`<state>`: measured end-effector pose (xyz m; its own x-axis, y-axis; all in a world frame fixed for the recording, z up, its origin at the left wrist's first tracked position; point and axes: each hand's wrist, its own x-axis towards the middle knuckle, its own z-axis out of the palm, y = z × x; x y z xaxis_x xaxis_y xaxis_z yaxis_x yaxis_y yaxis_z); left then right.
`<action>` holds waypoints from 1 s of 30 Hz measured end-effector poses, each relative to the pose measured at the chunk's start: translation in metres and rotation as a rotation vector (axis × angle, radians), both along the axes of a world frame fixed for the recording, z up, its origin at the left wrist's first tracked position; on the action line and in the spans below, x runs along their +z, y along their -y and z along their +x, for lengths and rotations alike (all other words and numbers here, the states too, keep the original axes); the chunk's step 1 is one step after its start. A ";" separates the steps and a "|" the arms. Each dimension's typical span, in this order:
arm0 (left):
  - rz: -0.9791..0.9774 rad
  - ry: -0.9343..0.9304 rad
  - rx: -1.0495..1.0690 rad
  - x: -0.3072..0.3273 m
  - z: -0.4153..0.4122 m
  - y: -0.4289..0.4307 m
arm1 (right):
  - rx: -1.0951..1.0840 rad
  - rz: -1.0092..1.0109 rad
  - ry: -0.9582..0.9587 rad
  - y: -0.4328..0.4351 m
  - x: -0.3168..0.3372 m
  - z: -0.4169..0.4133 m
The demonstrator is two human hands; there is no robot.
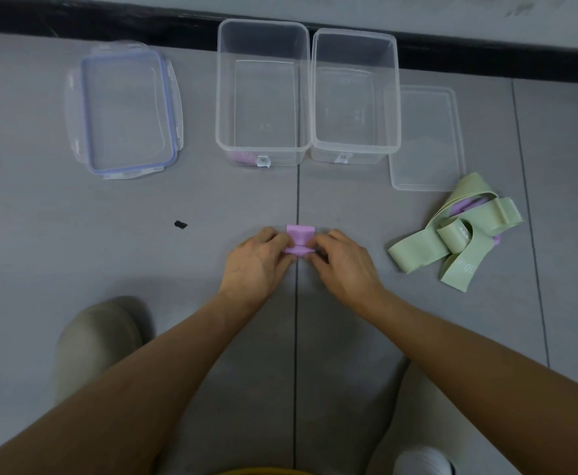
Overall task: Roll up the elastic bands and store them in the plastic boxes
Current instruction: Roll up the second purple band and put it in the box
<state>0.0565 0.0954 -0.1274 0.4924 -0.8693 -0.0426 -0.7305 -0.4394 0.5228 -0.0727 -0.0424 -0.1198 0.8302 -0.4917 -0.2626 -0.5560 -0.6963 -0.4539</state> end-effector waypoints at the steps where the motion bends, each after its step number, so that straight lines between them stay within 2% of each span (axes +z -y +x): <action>1: -0.008 0.004 -0.005 0.000 0.001 0.001 | -0.008 0.001 -0.004 0.000 0.000 0.000; 7: 0.011 -0.016 0.054 -0.001 0.005 0.013 | -0.059 0.027 0.093 -0.004 0.004 0.005; 12: 0.034 -0.056 0.071 0.001 0.010 0.018 | 0.038 -0.039 0.017 0.001 0.004 0.006; 21: 0.027 0.027 0.016 -0.004 0.013 0.016 | 0.025 -0.046 0.052 0.010 -0.001 0.013; 26: 0.065 0.012 0.014 -0.002 0.020 0.024 | -0.054 0.099 0.033 0.020 0.001 0.022; 30: 0.110 -0.052 0.018 0.005 0.024 0.030 | -0.001 0.120 -0.039 0.028 0.001 0.028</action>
<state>0.0810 0.0651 -0.1228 0.5027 -0.8489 -0.1632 -0.6951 -0.5092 0.5075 -0.0445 -0.0706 -0.1186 0.8179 -0.4554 -0.3517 -0.5754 -0.6382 -0.5115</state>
